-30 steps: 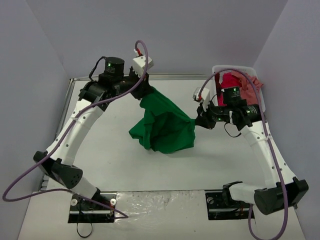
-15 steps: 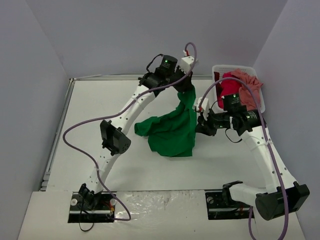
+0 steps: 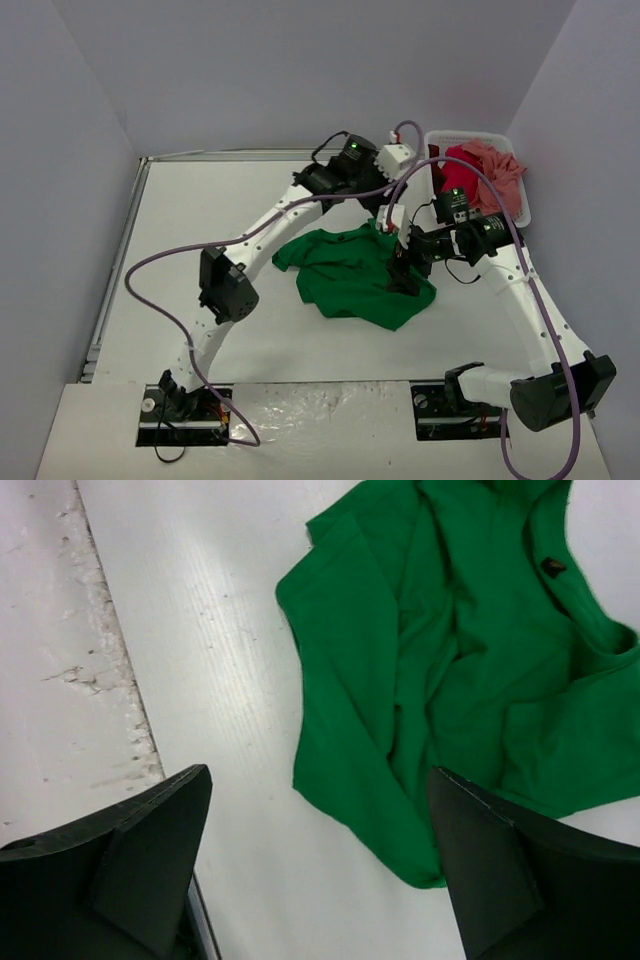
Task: Fold and stack the t-shirts
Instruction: Flatten out the tshirt
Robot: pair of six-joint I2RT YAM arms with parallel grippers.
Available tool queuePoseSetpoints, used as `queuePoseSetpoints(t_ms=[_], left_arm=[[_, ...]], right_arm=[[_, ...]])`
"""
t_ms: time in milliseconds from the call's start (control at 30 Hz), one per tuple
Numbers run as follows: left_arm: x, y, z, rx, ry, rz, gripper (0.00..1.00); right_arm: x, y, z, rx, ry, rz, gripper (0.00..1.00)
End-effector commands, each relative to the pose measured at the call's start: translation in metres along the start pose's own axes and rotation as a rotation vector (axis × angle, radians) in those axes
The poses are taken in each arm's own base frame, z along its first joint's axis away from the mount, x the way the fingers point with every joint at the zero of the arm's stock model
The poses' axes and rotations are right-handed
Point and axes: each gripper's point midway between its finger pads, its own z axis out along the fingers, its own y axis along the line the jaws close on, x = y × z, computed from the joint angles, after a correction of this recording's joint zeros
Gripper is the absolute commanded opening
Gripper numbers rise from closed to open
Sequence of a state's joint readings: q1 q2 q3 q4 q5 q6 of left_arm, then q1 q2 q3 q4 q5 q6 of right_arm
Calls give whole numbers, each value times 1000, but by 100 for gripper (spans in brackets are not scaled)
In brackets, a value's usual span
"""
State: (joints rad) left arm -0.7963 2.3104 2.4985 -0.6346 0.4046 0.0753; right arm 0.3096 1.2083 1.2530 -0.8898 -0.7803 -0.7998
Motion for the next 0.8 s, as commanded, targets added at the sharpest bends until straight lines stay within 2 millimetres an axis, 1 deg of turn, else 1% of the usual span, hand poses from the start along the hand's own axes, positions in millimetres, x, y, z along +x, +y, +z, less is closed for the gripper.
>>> queuePoseSetpoints(t_ms=[0,33,67,100,133,167,200,233,267,300,333,367,400,433,467,500,533,567,600,633,667,700,733,767], left_arm=[[-66,83,-146,-284,-191,-64,60],[-61,94,-167,-320,-200,-90,60],[-39,113,-204,-384,-189,-147,60],[-33,122,-223,-418,-216,-184,61],[-21,130,-243,-455,-218,-210,63],[-23,124,-282,-494,-264,-210,65],[22,145,-296,-552,-205,-278,67],[38,147,-312,-573,-199,-296,76],[39,135,-338,-596,-229,-275,80],[83,144,-348,-622,-153,-293,80],[90,131,-367,-637,-140,-241,80],[99,127,-374,-651,-140,-250,80],[117,121,-378,-646,-89,-232,80],[144,115,-377,-647,-39,-254,80],[147,101,-387,-663,-40,-231,80],[156,95,-387,-662,-24,-221,80],[170,83,-388,-659,-14,-221,80],[177,76,-388,-652,-2,-227,80],[183,72,-387,-645,10,-221,80],[192,66,-387,-645,19,-227,80],[197,63,-387,-646,32,-226,80],[201,61,-387,-644,40,-228,80],[205,58,-387,-647,46,-226,80],[209,56,-387,-645,56,-230,80]], right_arm=[[-13,-11,-5,18,9,-69,84],[-11,-17,0,4,24,-62,84],[-16,-23,1,4,22,-80,85],[-13,-31,10,-17,41,-63,85],[-14,-36,15,-28,45,-65,85],[-22,-41,17,-41,26,-74,85],[-25,-47,21,-51,20,-91,85],[-21,-58,35,-81,32,-64,85],[-23,-64,43,-99,27,-56,85],[-35,-75,45,-93,12,-73,85],[-27,-87,66,-135,41,-32,85],[-27,-96,76,-145,50,-16,85],[-43,-109,78,-133,33,-34,84],[-31,-121,101,-174,65,14,84],[-29,-124,111,-195,78,30,83],[-30,-139,127,-207,82,41,82],[-29,-144,134,-216,87,46,82],[-28,-144,143,-234,100,54,81],[-28,-153,155,-241,100,54,81],[-29,-156,162,-243,103,48,81],[-31,-154,170,-251,109,39,82],[-26,-157,182,-261,123,47,82],[-34,-162,185,-246,114,25,82],[-34,-164,190,-247,117,20,82]])
